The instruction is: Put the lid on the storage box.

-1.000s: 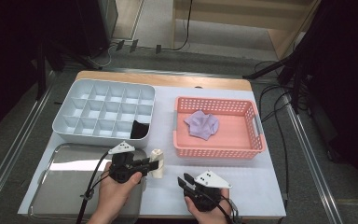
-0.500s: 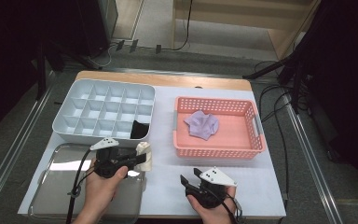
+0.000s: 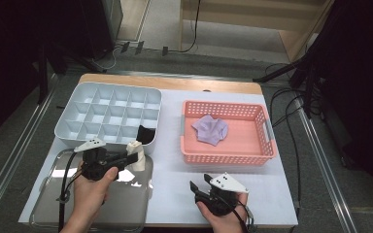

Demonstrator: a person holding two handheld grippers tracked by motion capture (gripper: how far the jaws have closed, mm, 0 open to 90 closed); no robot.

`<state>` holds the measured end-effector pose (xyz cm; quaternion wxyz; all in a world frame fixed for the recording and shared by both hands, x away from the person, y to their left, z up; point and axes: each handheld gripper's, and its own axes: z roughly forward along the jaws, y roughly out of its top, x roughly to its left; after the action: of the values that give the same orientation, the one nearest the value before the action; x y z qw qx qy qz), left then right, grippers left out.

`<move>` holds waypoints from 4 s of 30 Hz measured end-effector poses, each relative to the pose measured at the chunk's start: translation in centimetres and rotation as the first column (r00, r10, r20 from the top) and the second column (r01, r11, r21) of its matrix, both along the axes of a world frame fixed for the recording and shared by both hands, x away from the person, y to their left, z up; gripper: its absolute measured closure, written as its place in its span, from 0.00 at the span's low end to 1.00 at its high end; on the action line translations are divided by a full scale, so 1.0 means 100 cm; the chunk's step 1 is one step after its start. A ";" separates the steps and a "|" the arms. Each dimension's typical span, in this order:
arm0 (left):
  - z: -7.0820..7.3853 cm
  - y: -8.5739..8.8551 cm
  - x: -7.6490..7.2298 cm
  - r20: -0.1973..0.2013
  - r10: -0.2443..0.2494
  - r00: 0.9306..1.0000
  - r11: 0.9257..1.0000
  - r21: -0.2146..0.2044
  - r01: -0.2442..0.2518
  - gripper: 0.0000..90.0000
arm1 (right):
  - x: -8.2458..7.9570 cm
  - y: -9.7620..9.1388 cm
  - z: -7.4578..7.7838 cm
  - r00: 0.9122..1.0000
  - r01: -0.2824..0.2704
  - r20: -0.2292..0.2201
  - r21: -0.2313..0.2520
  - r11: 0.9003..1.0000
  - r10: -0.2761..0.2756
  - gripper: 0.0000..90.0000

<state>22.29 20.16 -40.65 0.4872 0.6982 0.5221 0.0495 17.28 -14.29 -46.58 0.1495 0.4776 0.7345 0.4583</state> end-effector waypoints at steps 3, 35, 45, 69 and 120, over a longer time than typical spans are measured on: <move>0.001 0.002 0.001 0.001 0.005 1.000 1.000 0.003 -0.005 0.78 | 0.000 -0.002 0.001 1.000 0.003 0.003 -0.002 1.000 -0.003 0.49; 0.021 0.027 0.037 0.062 0.102 0.993 0.994 0.040 -0.105 0.78 | 0.001 -0.007 0.002 1.000 0.024 -0.005 -0.018 1.000 -0.024 0.51; 0.012 0.028 0.056 0.074 0.136 0.988 0.990 0.026 -0.138 0.78 | 0.001 -0.008 0.001 1.000 0.021 -0.009 -0.017 1.000 -0.021 0.51; -0.016 0.025 0.072 0.017 0.181 0.983 0.980 0.084 -0.181 0.76 | 0.001 -0.009 0.001 1.000 0.023 -0.010 -0.009 1.000 -0.023 0.52; -0.004 0.019 0.021 0.119 0.107 0.987 0.992 0.049 -0.114 0.22 | 0.053 -0.024 0.057 0.985 0.113 0.130 -0.005 0.994 -0.112 0.44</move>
<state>24.35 22.10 -41.03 0.4938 0.6775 0.5290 0.1316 22.62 -16.70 -40.92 0.2254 0.4866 0.6980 0.4746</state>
